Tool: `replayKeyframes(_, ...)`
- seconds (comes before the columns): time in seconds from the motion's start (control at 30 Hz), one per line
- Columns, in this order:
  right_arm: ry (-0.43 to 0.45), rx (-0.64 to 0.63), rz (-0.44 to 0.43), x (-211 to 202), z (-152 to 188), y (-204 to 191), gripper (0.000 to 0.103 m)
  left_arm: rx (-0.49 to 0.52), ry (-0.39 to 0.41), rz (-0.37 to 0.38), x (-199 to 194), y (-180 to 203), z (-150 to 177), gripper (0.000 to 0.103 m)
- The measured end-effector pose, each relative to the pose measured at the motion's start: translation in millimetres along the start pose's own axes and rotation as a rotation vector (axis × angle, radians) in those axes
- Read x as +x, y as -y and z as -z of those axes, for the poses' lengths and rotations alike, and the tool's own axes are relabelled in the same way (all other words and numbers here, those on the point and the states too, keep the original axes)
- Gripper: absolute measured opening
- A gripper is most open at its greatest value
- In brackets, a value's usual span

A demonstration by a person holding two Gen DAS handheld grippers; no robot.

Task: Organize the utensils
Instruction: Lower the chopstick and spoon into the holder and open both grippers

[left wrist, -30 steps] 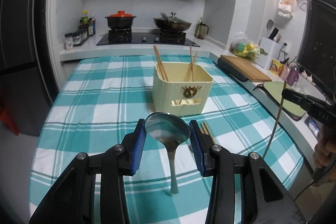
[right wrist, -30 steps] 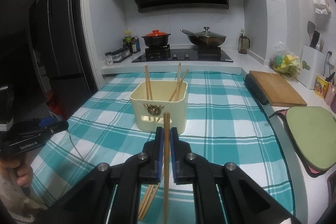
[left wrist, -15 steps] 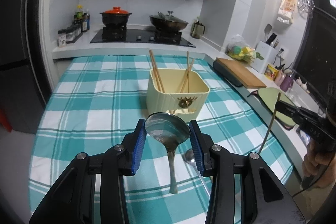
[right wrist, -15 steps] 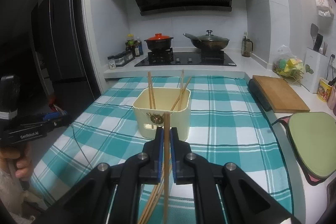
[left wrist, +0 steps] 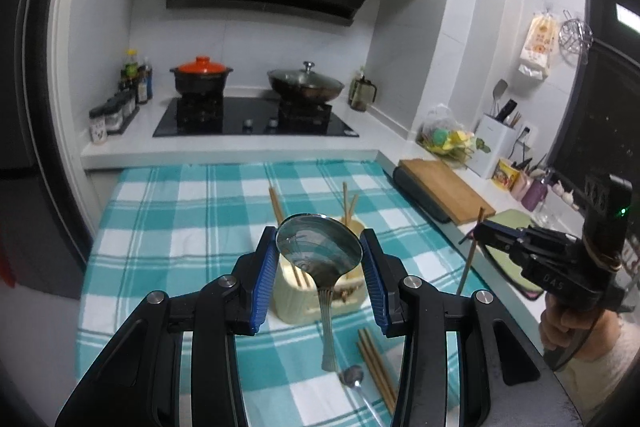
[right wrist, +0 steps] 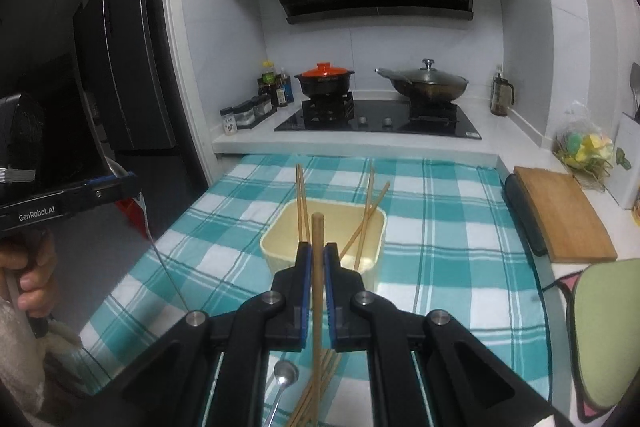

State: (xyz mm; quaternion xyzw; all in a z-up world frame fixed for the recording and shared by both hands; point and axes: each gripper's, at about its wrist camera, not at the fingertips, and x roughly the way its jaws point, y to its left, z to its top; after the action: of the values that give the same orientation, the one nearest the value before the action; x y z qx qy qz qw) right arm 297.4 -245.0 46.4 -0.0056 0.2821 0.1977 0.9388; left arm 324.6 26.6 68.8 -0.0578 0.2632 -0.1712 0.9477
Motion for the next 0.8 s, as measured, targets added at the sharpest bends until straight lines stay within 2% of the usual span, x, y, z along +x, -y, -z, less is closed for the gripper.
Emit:
replayKeyframes(0.17, 0.125, -0.027, 0.007, 9, -60, 3, 0.006, 0.014, 0.094, -0.037, 15, 3, -50, 0.041)
replayKeyframes(0.27, 0.216, -0.04, 0.016, 20, -89, 3, 0.006, 0.014, 0.135, -0.063, 35, 6, -68, 0.041)
replayKeyframes(0.37, 0.295, -0.055, 0.022, 35, -103, 3, 0.006, 0.005, 0.136, -0.083, 66, 8, -73, 0.041)
replayKeyframes(0.43, 0.323, -0.044, 0.019, 53, -104, 7, 0.006, 0.001, 0.11, -0.098, 91, 8, -69, 0.041)
replayKeyframes(0.57, 0.252, 0.004, -0.004, 96, -90, 20, 0.006, -0.026, 0.003, -0.098, 141, 2, -49, 0.041)
replayKeyframes(0.7, 0.114, 0.022, -0.019, 142, -64, 29, 0.006, -0.03, -0.112, -0.109, 186, -1, -24, 0.041)
replayKeyframes(0.8, 0.011, 0.031, -0.023, 168, -48, 34, 0.006, -0.043, -0.169, -0.121, 207, -3, -10, 0.041)
